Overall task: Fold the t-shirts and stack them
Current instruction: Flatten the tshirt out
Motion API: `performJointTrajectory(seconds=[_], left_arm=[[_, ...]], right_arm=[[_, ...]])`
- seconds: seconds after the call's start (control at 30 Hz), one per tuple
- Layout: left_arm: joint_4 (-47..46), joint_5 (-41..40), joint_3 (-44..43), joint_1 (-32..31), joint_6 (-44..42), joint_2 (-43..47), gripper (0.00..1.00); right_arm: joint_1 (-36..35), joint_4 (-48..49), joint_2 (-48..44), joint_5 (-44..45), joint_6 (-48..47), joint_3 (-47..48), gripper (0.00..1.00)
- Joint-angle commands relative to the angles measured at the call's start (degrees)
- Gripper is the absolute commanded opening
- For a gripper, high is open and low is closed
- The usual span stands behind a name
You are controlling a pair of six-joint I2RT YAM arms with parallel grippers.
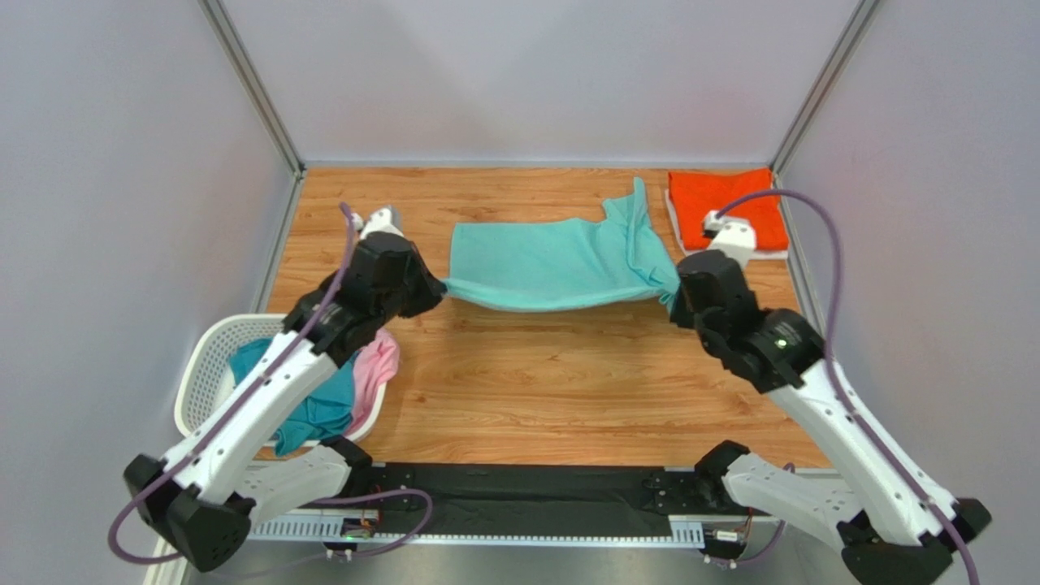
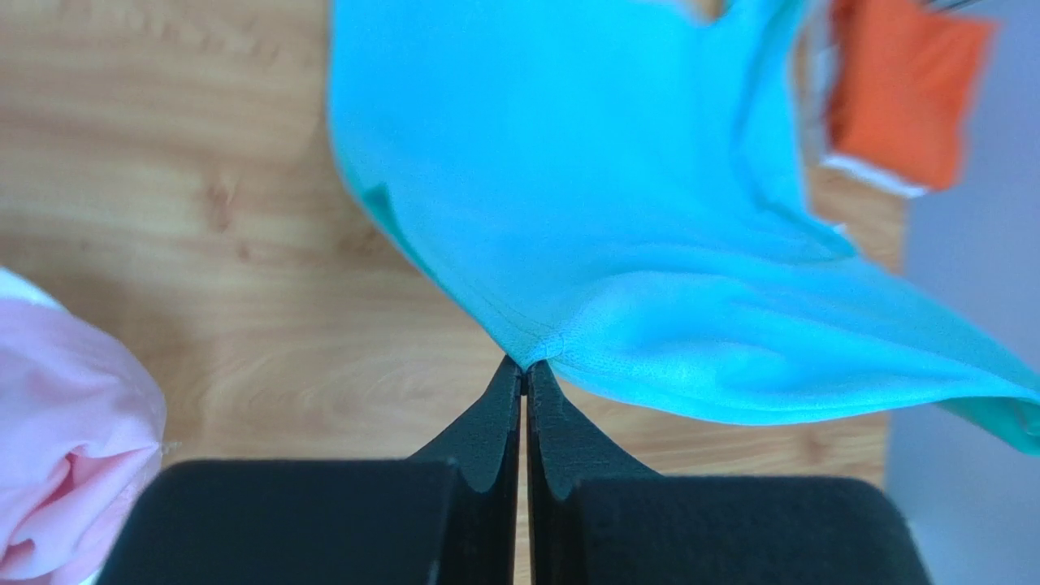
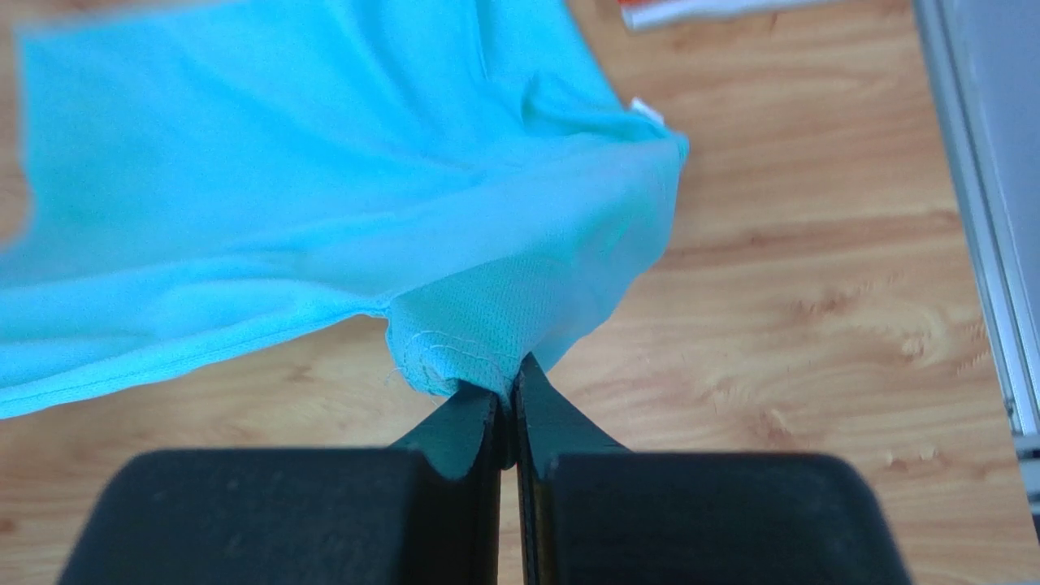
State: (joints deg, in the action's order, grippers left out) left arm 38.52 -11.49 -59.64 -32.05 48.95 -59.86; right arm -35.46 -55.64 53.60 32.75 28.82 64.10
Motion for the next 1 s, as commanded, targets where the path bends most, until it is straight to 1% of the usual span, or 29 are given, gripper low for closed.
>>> performJointTrajectory(seconds=[0.0,0.03,0.07,0.1,0.13,0.17,0.27,0.3,0.33,0.37,0.4,0.47,0.53,0.57,0.6,0.67,0.7,0.73,0.77,0.8,0.83,0.87,0.9,0.93,0.97], left_arm=[[3.13,-1.26,-8.37,0.32,-4.64,6.84,0.00],[3.22,-0.04,-12.22,0.32,-5.43,7.90,0.00],[3.31,0.84,-14.35,0.32,-6.75,10.09,0.00],[3.31,1.90,-16.37,0.32,-7.54,11.15,0.00],[3.23,4.08,-20.83,0.32,-8.16,12.03,0.00],[3.23,5.06,-23.05,0.32,-9.30,13.52,0.00],[2.96,10.15,-31.84,0.32,-10.45,15.11,0.00],[2.70,11.04,-33.86,0.32,-11.06,15.21,0.00],[2.52,14.53,-37.45,0.32,-11.33,15.03,0.00],[2.52,16.04,-39.14,0.32,-11.51,14.77,0.00],[2.52,18.49,-40.63,0.32,-11.77,14.68,0.00],[2.52,19.57,-43.45,0.32,-11.95,14.15,0.00],[2.44,18.44,-44.51,0.32,-12.65,13.98,0.00],[2.52,17.30,-44.43,0.32,-12.91,13.89,0.00],[2.52,13.98,-44.25,0.32,-13.17,13.71,0.00],[2.96,9.49,-43.37,0.32,-14.32,12.49,0.00],[3.66,4.33,-42.76,0.32,-15.02,10.48,0.00],[4.10,1.49,-42.49,0.32,-15.46,9.16,0.00],[4.54,-1.32,-42.14,0.32,-15.72,7.58,0.00],[6.02,-8.05,-41.44,0.32,-15.99,3.91,0.00],[6.73,-11.51,-40.92,0.32,-16.25,1.69,0.00],[7.87,-17.37,-39.78,0.59,-16.60,-3.03,0.00],[8.58,-19.08,-39.25,1.37,-16.60,-3.07,0.00],[9.11,-19.45,-38.37,2.60,-15.39,-8.38,0.00],[9.37,-18.76,-37.40,6.18,-14.59,-11.05,0.00]], right_arm=[[0.13,-3.60,-6.48,3.03,-5.60,9.62,0.00],[0.22,-3.43,-7.45,1.97,-6.66,11.82,0.00],[0.13,-2.90,-8.24,-0.82,-7.71,16.45,0.00],[0.13,-2.55,-8.95,-2.59,-8.59,18.85,0.00],[0.13,-1.85,-9.74,-4.61,-10.87,21.22,0.00],[0.22,-1.84,-9.92,-8.80,-11.76,26.99,0.00],[0.22,-2.46,-9.13,-16.82,-15.45,35.63,0.00],[0.13,-2.46,-8.96,-22.67,-15.89,40.53,0.00],[0.13,-2.46,-8.52,-25.78,-16.51,42.67,0.00],[0.13,-2.28,-8.34,-31.20,-16.69,44.43,0.00],[0.13,-1.76,-8.25,-33.87,-16.86,47.84,0.00],[0.13,-1.32,-7.47,-36.09,-17.39,50.24,0.00],[0.13,-1.40,-6.59,-35.31,-17.83,52.79,0.00],[0.13,-1.40,-5.54,-33.47,-18.09,53.41,0.00],[0.13,-1.40,-5.01,-32.85,-18.44,53.68,0.00],[0.22,-1.40,-3.43,-25.85,-19.32,54.03,0.00],[0.13,-1.32,-1.68,-23.20,-19.76,53.51,0.00],[0.13,-1.14,-0.36,-20.48,-20.55,53.07,0.00],[0.13,-0.97,0.88,-14.71,-21.25,52.28,0.00],[0.13,-0.36,3.85,-11.52,-22.39,51.31,0.00],[0.13,-0.09,5.27,-8.61,-23.01,50.17,0.00],[0.48,0.96,8.41,-3.80,-24.15,46.94,0.00],[1.61,1.58,8.45,-2.53,-23.99,45.00,0.00],[3.80,2.11,11.49,-6.26,-23.20,42.54,0.00],[10.17,3.07,13.18,-10.82,-22.15,37.30,0.02]])
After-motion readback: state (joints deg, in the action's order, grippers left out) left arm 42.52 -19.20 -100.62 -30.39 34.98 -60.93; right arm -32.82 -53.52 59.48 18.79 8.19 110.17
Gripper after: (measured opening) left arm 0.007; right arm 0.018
